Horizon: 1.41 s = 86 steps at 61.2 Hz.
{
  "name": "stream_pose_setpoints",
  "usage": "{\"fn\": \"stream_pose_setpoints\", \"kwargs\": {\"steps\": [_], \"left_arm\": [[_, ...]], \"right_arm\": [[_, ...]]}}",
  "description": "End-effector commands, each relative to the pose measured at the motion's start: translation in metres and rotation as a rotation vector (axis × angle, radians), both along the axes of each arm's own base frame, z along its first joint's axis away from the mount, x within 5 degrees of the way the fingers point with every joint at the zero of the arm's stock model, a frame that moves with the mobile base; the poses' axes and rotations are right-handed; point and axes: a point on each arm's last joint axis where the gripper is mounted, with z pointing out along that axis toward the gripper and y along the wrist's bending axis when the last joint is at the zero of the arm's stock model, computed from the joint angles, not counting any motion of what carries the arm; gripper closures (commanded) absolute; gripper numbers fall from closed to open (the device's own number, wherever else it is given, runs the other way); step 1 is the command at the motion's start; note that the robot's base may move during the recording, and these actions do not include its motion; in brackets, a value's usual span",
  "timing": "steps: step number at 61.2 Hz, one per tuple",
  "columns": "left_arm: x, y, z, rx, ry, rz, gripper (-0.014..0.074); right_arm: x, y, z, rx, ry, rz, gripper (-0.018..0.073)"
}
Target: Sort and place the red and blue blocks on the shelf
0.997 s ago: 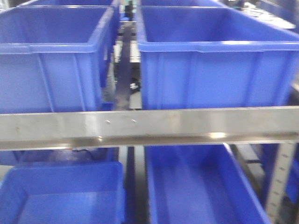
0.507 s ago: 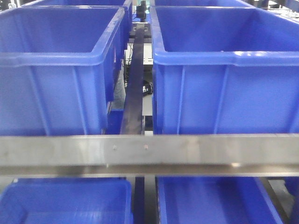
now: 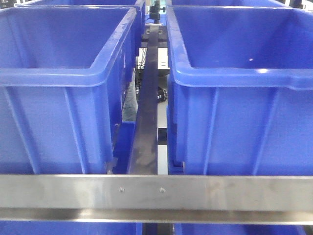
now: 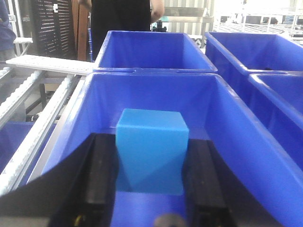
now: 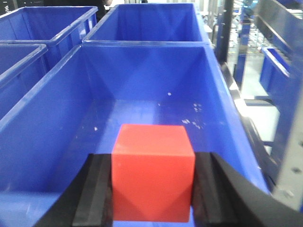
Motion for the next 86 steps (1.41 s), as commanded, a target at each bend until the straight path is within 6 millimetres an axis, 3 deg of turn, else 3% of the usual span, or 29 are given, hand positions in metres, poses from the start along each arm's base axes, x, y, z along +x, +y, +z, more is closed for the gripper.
{"fn": "stream_pose_setpoints", "kwargs": {"steps": [1,86], "left_arm": [[-0.0014,0.0021,0.0161,-0.033,-0.1,0.02,0.0474],[-0.0014,0.0021,0.0161,-0.033,-0.1,0.02,0.0474]], "right_arm": [[-0.0005,0.0,0.0164,-0.006,-0.111,0.0,0.0491],[-0.0007,0.0,0.0179,-0.004,-0.127,0.0,0.0491]]}}
